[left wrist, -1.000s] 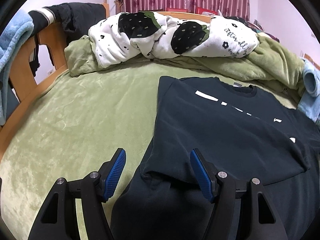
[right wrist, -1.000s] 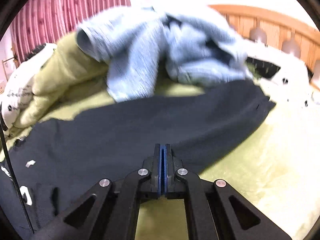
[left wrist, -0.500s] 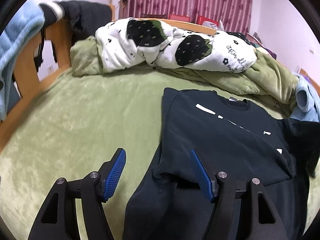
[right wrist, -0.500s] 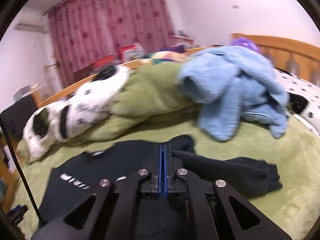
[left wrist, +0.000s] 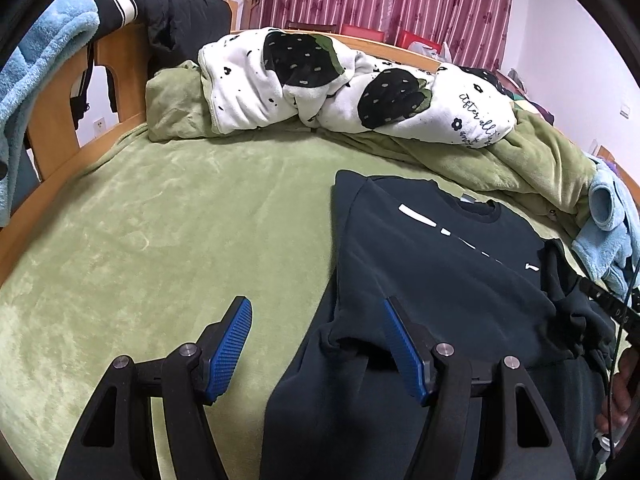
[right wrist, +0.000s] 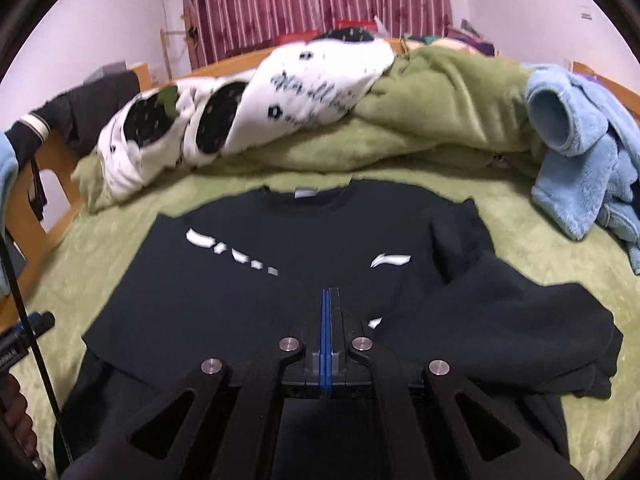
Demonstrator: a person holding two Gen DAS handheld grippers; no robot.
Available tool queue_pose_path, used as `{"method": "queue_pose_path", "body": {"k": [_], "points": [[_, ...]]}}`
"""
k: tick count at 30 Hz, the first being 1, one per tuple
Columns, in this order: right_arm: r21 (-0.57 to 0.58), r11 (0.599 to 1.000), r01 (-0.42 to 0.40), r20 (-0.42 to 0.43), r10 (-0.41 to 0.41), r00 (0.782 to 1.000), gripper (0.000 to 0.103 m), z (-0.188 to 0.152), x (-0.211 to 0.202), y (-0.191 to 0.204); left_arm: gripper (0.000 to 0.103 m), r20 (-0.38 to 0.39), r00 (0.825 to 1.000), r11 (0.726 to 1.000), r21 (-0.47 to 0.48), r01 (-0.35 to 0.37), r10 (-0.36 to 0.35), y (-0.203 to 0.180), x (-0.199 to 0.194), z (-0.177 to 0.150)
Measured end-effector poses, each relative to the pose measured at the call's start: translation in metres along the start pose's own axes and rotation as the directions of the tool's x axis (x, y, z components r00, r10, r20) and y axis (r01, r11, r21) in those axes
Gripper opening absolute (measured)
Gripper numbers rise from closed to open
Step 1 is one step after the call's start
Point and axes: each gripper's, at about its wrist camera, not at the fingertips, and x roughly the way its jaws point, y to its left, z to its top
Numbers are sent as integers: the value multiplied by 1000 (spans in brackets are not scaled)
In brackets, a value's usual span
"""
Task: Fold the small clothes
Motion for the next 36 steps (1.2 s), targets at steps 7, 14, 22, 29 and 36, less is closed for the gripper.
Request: {"method": "queue_pose_path", "body": {"k": [7, 14, 22, 29, 36], "points": [[-53, 996, -70, 14, 70, 997, 36, -3, -30, -18, 65, 1, 1000, 1000, 24, -4, 4, -7, 2, -3], [-43, 996, 75, 158, -67, 985, 50, -8, -81, -92, 65, -12, 1000, 999, 36, -17, 17, -15, 9, -8], [153, 950, 274, 106, -291, 951, 50, -35, -85, -235, 65, 35, 998, 994, 91, -54, 51, -23, 10, -13], [247, 931, 268, 9, -279, 960, 67, -71, -60, -303, 65, 34, 997, 994, 79, -74, 71, -20, 19, -13], [198, 935, 295, -108, -278, 954, 67, -90, -14, -307, 65, 14, 994, 989, 98, -109, 108, -20, 33, -17]]}}
